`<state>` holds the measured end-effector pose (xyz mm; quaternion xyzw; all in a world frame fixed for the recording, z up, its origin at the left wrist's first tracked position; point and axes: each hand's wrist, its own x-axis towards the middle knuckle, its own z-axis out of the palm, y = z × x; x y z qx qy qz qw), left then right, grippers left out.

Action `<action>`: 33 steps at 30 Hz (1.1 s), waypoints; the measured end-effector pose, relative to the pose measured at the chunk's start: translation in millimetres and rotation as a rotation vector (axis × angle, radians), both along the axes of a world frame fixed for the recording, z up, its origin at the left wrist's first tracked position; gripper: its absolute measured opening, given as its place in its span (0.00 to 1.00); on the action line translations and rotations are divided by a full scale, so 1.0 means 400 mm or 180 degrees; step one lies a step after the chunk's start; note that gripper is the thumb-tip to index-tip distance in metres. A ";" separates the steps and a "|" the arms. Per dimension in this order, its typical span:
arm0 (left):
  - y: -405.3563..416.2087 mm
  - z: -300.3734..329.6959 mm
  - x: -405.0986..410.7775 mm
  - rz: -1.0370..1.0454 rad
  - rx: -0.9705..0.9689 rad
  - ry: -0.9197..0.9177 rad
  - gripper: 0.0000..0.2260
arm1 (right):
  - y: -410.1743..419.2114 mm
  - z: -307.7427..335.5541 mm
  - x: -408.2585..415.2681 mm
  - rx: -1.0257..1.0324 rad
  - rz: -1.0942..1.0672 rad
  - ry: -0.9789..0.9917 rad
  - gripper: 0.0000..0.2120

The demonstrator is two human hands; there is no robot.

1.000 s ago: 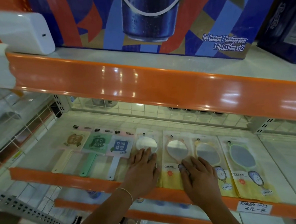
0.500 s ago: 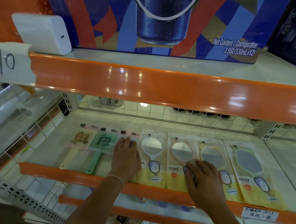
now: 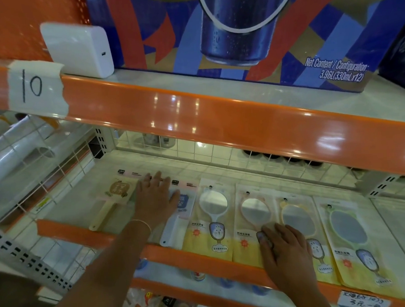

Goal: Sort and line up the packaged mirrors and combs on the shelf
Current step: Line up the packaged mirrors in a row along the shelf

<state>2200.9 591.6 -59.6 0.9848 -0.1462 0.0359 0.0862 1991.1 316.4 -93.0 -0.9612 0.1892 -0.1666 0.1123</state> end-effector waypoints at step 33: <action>0.147 -0.021 0.057 0.0663 0.0226 0.0332 0.28 | -0.001 -0.005 0.004 -0.0056 0.0043 -0.0024 0.25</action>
